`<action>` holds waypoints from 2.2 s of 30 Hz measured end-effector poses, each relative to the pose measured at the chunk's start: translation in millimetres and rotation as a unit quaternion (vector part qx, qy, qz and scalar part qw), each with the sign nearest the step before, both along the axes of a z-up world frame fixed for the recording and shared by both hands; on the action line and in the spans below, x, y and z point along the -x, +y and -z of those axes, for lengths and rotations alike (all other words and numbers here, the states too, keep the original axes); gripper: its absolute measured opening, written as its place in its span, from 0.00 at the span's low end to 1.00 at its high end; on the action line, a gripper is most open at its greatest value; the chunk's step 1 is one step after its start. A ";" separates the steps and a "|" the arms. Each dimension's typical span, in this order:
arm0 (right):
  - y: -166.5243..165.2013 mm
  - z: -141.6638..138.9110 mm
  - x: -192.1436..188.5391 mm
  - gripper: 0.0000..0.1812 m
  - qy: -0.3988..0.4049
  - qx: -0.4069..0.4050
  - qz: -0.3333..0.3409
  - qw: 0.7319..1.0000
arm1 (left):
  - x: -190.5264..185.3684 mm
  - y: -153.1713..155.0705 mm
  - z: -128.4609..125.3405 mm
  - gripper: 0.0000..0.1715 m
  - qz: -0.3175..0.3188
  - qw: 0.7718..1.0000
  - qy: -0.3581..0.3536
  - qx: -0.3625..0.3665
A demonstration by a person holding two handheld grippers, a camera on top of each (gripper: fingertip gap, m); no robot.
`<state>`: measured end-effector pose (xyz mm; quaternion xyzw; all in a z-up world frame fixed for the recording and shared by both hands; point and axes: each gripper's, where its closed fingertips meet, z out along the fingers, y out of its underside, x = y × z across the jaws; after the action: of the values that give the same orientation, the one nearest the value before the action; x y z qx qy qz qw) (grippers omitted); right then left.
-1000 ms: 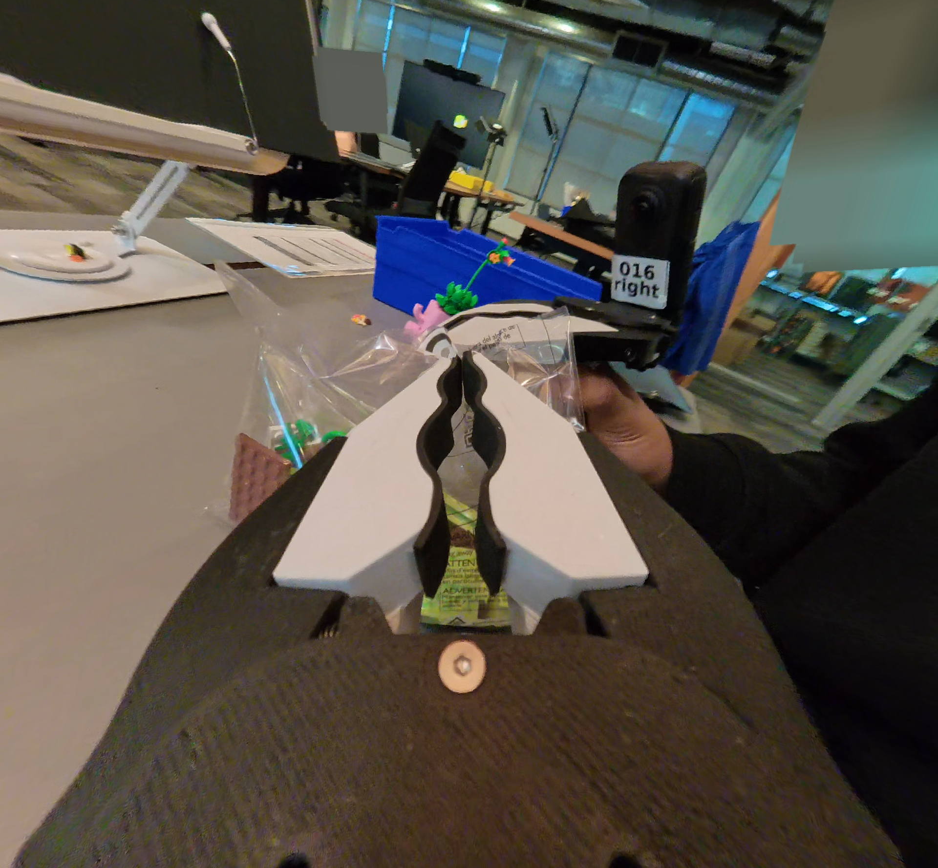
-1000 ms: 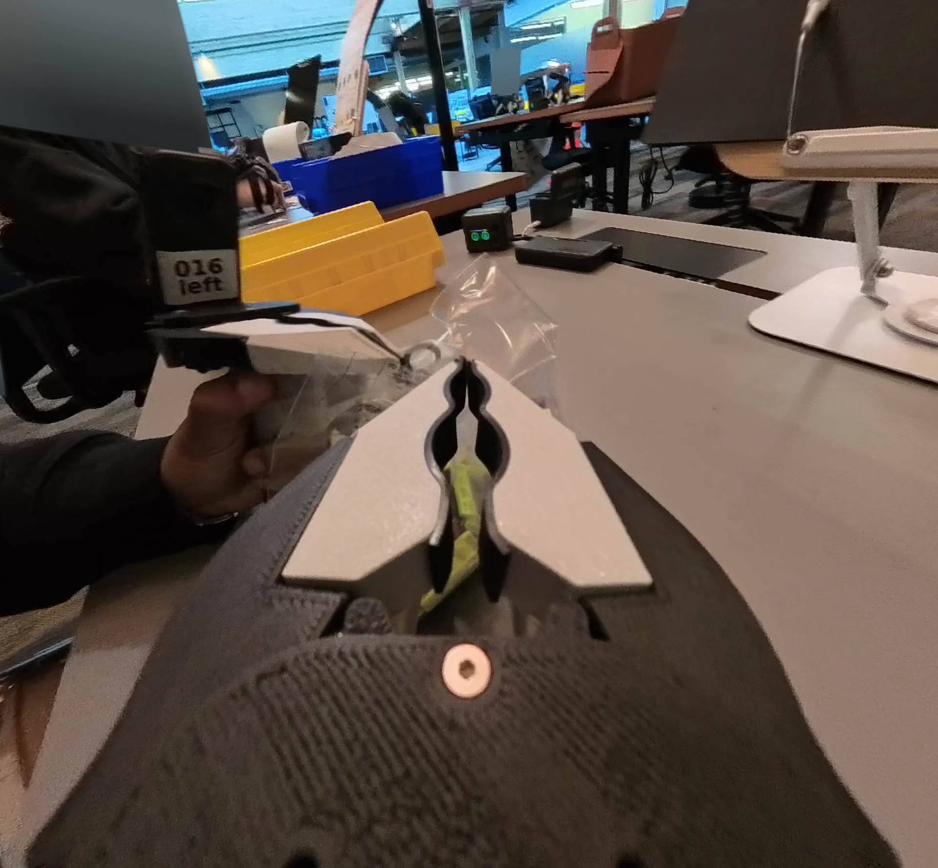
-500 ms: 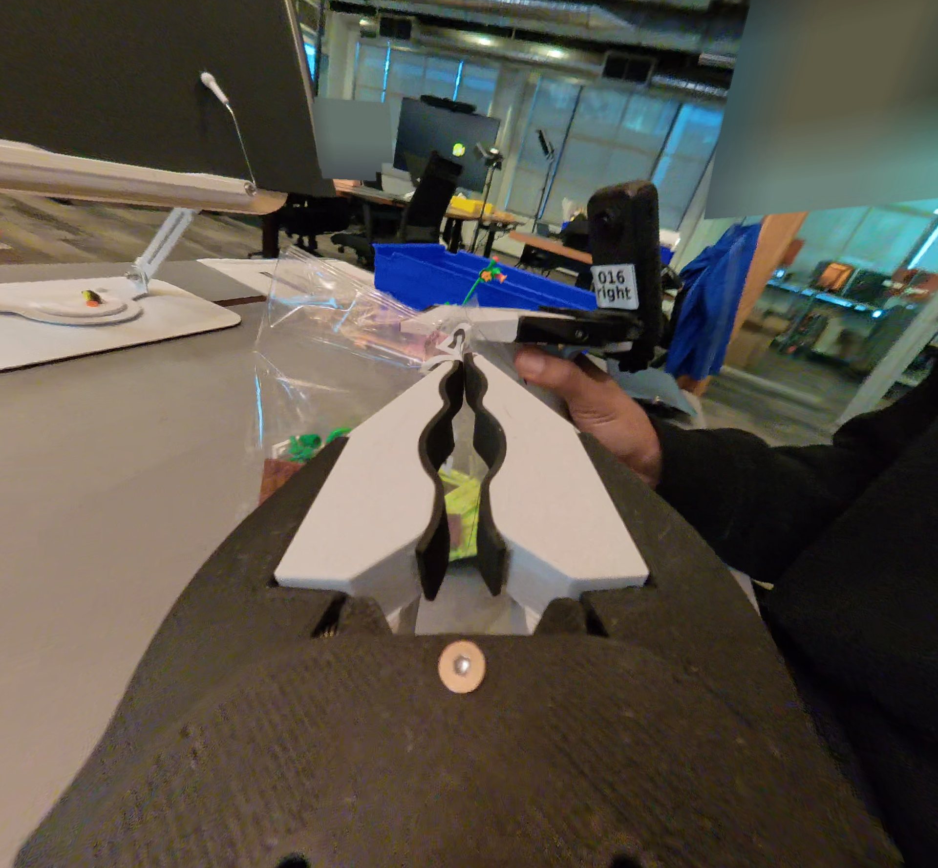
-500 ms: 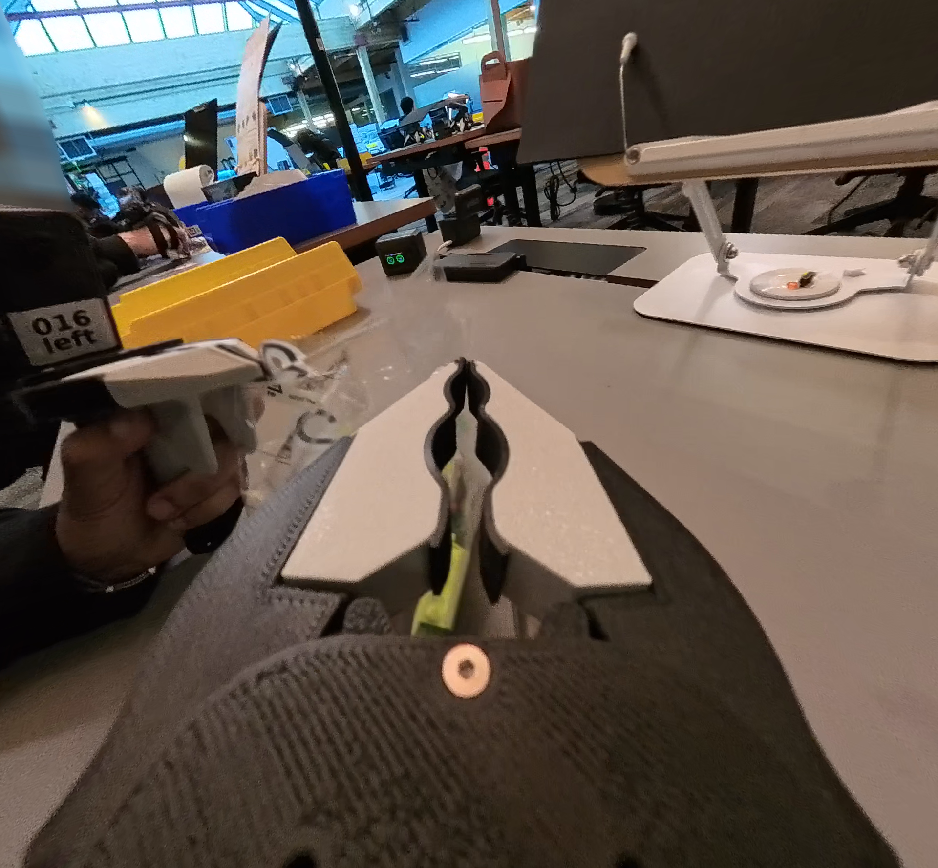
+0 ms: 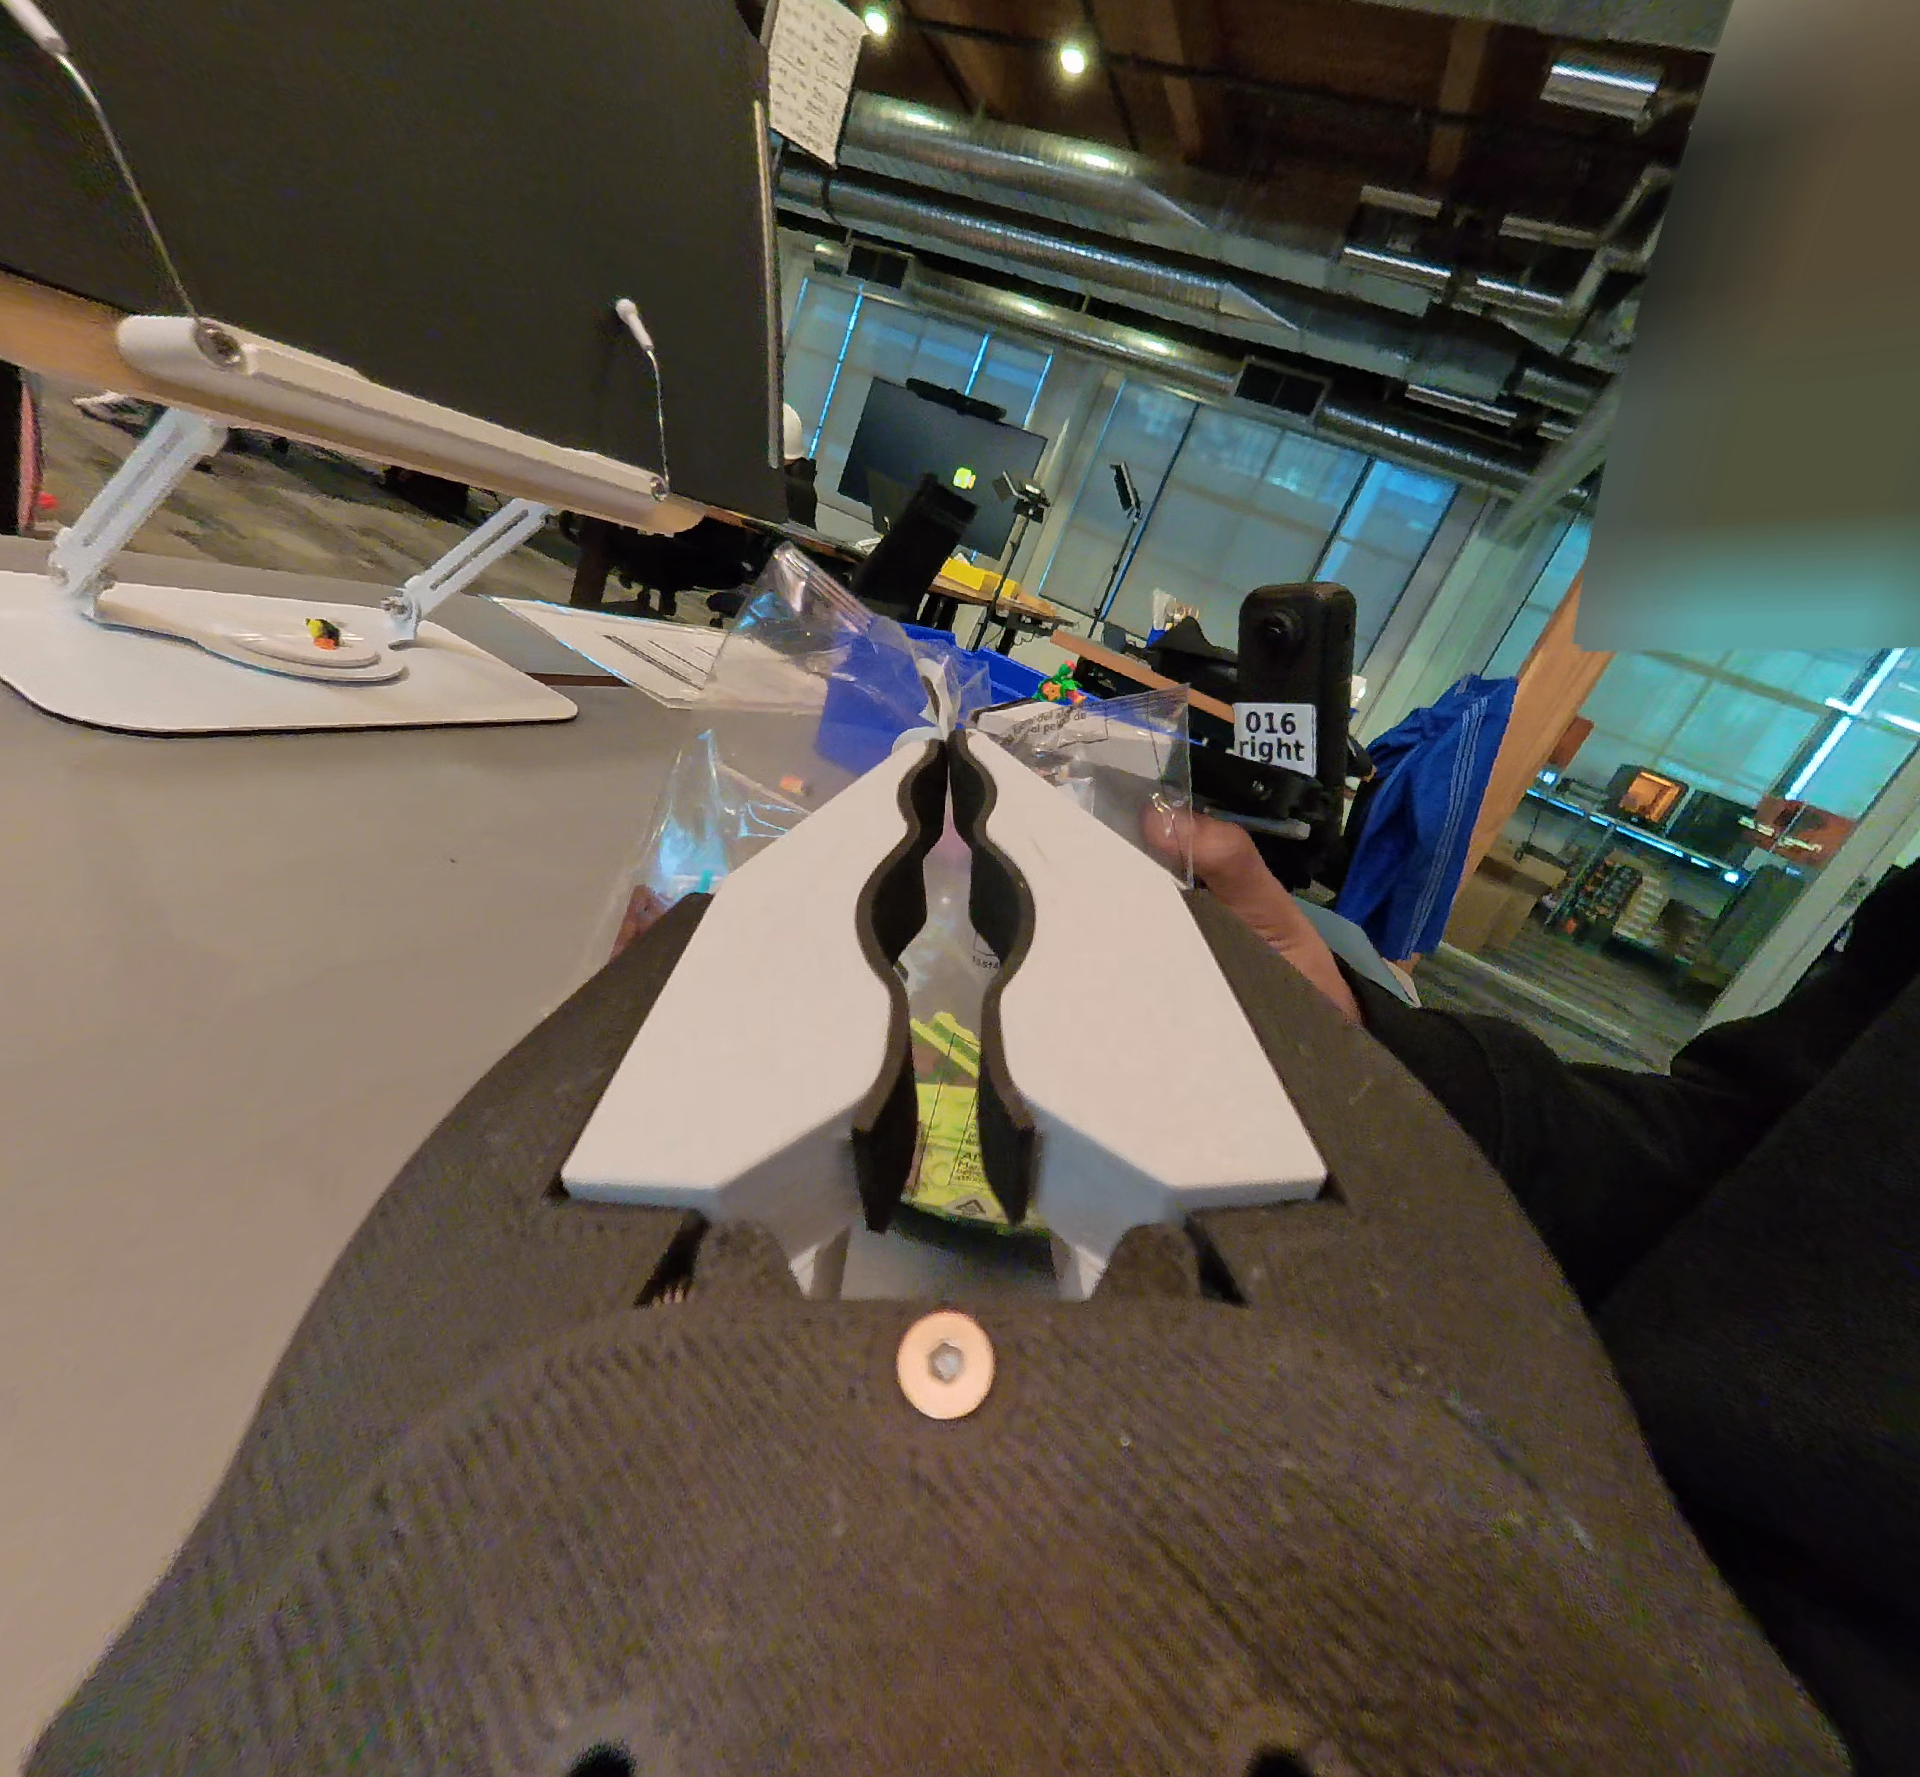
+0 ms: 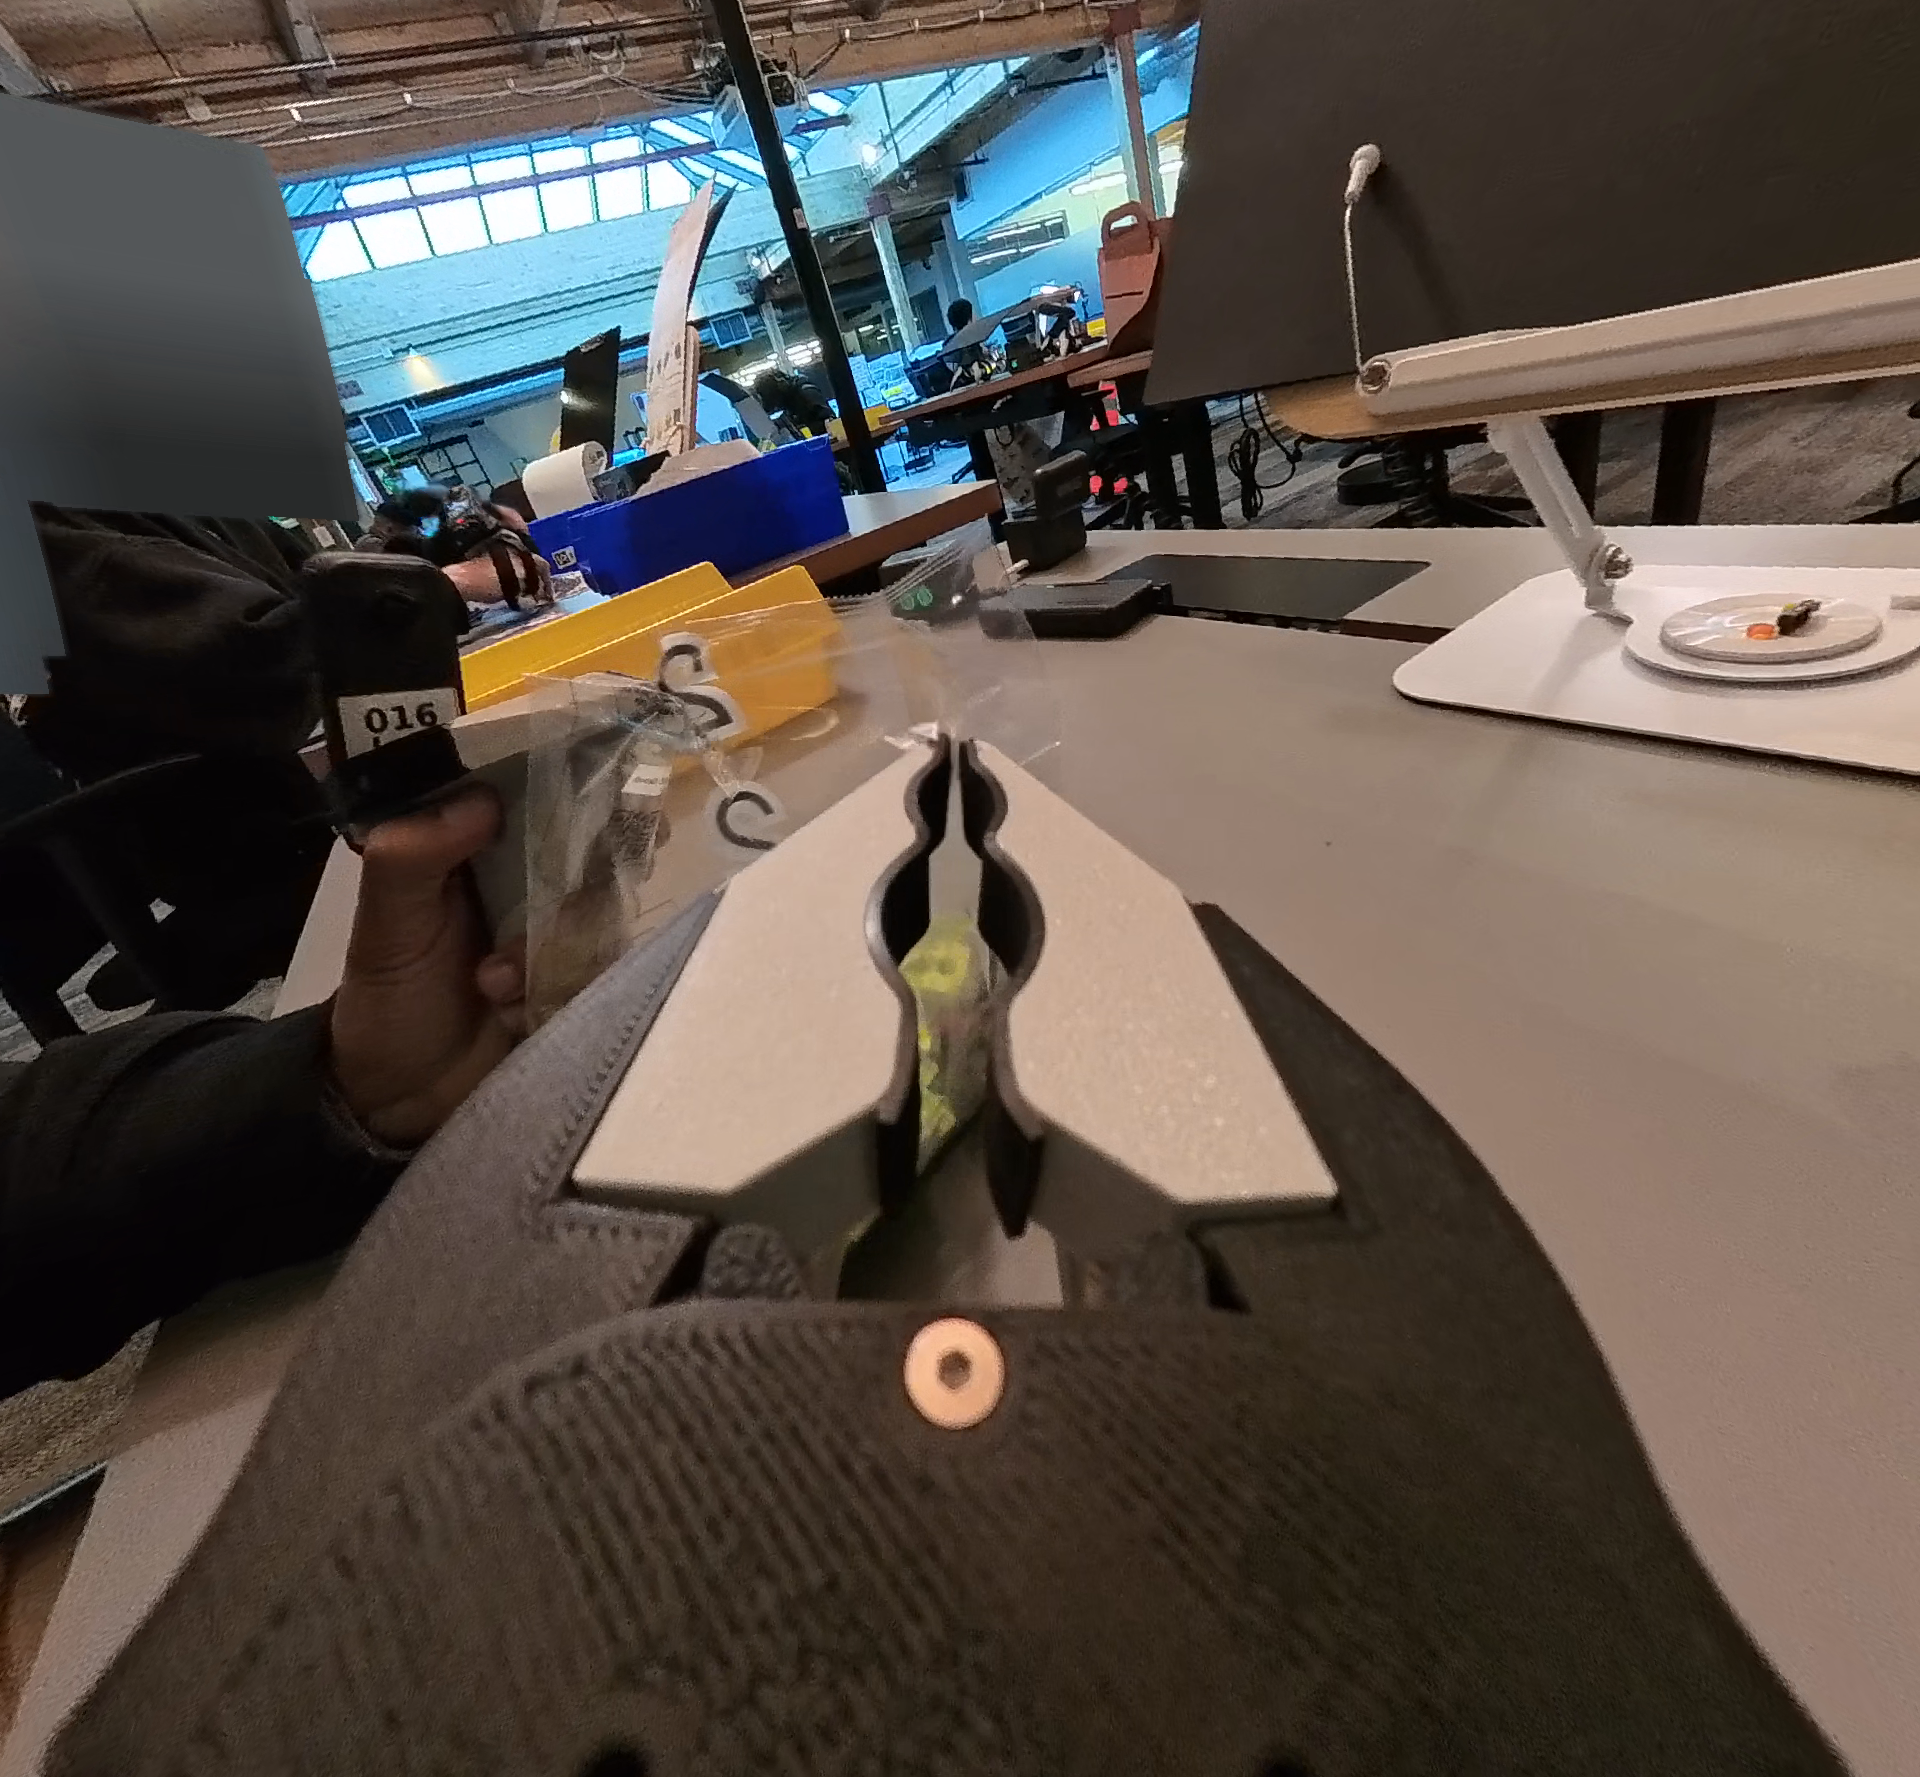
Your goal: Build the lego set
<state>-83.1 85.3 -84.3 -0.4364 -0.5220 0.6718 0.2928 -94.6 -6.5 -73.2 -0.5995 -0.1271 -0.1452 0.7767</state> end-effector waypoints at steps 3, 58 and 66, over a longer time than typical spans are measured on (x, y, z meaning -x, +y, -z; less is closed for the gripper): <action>1.2 -8.0 -2.9 0.03 0.023 0.010 0.001 1.000 | 2.9 -1.4 -0.3 0.00 -0.003 1.000 -0.006 -0.006; -131.9 -1.9 -103.5 0.18 0.022 -0.044 -0.438 0.898 | -95.2 -34.3 10.7 0.17 0.273 0.893 0.168 0.317; -135.6 -4.8 -112.8 0.20 0.005 -0.012 -0.470 0.882 | -97.2 -38.6 13.3 0.05 0.274 0.884 0.188 0.328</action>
<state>29.7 -50.3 -79.5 -0.1325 -0.6725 0.7264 -0.0495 2.6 -45.2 -86.5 -0.8473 0.1503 -0.1869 0.4739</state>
